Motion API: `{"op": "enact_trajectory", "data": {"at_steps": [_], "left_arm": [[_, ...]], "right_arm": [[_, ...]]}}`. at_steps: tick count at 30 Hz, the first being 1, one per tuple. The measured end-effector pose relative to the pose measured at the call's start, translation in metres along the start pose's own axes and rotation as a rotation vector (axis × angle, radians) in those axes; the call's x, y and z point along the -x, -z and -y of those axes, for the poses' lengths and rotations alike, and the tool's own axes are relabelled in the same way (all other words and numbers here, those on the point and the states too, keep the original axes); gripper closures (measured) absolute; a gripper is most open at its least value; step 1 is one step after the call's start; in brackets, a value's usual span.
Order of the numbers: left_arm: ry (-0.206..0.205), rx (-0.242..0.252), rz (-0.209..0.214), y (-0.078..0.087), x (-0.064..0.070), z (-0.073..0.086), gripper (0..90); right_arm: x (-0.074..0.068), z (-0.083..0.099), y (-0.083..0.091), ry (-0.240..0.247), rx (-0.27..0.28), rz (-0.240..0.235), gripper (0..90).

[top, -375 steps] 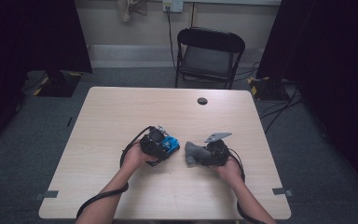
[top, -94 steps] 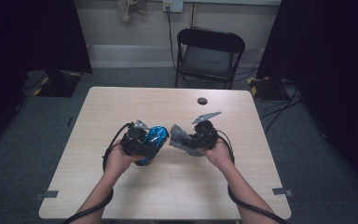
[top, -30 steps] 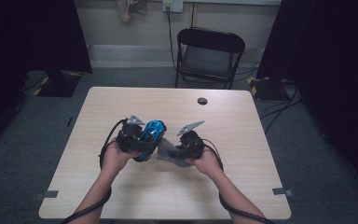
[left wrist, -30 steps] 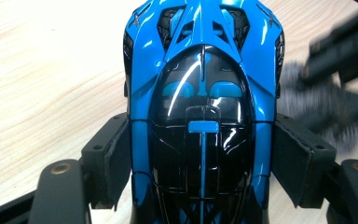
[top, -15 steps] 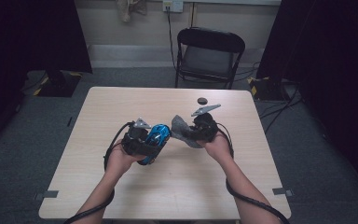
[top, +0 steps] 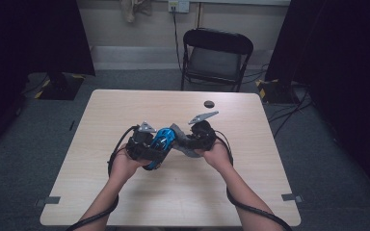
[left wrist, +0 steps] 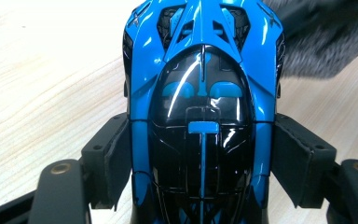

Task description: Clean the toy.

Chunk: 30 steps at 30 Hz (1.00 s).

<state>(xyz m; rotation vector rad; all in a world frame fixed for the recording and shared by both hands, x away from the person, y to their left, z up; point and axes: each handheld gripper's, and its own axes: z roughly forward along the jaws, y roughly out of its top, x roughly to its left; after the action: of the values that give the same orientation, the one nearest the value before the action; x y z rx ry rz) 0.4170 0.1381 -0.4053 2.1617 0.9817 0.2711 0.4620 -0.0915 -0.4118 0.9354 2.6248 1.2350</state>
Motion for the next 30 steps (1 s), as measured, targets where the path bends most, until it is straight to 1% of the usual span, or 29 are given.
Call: {"op": "enact_trajectory", "data": {"at_steps": [2,4,5,6,7,8,9,11,14,17,21,24,25,27,28,30], "left_arm": [[0.01,-0.004,0.0,-0.001,0.0,0.001,27.9],[0.012,-0.011,0.001,-0.001,-0.003,0.002,27.9],[0.019,-0.01,-0.002,-0.001,-0.004,0.003,27.9],[0.016,-0.008,-0.006,-0.001,-0.005,0.003,27.9],[0.023,-0.008,-0.001,0.0,-0.006,0.003,27.9],[0.029,-0.003,-0.004,0.0,-0.006,0.004,27.9],[0.022,-0.008,-0.005,0.001,-0.007,0.003,27.9],[0.023,-0.007,-0.001,0.002,-0.007,0.003,27.9],[0.024,0.0,-0.005,0.002,-0.007,0.002,27.9],[0.027,-0.007,0.0,0.002,-0.008,0.003,27.9],[0.025,-0.007,-0.01,0.001,-0.009,0.003,27.9],[0.032,-0.008,-0.012,0.001,-0.01,0.004,27.9],[0.026,-0.015,-0.012,0.001,-0.011,0.003,27.9],[0.027,-0.01,-0.014,0.001,-0.011,0.004,27.9],[0.034,-0.01,-0.01,0.001,-0.011,0.004,27.9],[0.027,-0.009,-0.015,0.001,-0.01,0.004,27.9]], "right_arm": [[-0.004,0.0,-0.002,0.009,0.0,-0.006,71.1],[-0.007,0.0,-0.004,0.014,0.001,-0.018,71.1],[-0.008,-0.001,-0.005,0.016,0.0,-0.02,71.1],[-0.009,-0.001,-0.005,0.019,0.001,-0.025,71.1],[-0.009,0.0,-0.006,0.02,0.002,-0.032,71.1],[-0.01,0.0,-0.007,0.019,0.0,-0.035,71.1],[-0.011,0.0,-0.007,0.021,0.0,-0.038,71.1],[-0.012,0.001,-0.008,0.023,0.0,-0.043,71.1],[-0.015,0.003,-0.009,0.029,-0.004,-0.05,71.1],[-0.018,0.005,-0.012,0.033,-0.01,-0.057,71.1],[-0.022,0.008,-0.015,0.038,-0.015,-0.068,71.2],[-0.026,0.011,-0.019,0.045,-0.025,-0.08,71.2],[-0.027,0.013,-0.02,0.048,-0.025,-0.083,71.2],[-0.029,0.015,-0.023,0.046,-0.028,-0.093,71.2],[-0.03,0.016,-0.024,0.048,-0.03,-0.095,71.2],[-0.032,0.017,-0.026,0.052,-0.035,-0.103,71.2]]}}
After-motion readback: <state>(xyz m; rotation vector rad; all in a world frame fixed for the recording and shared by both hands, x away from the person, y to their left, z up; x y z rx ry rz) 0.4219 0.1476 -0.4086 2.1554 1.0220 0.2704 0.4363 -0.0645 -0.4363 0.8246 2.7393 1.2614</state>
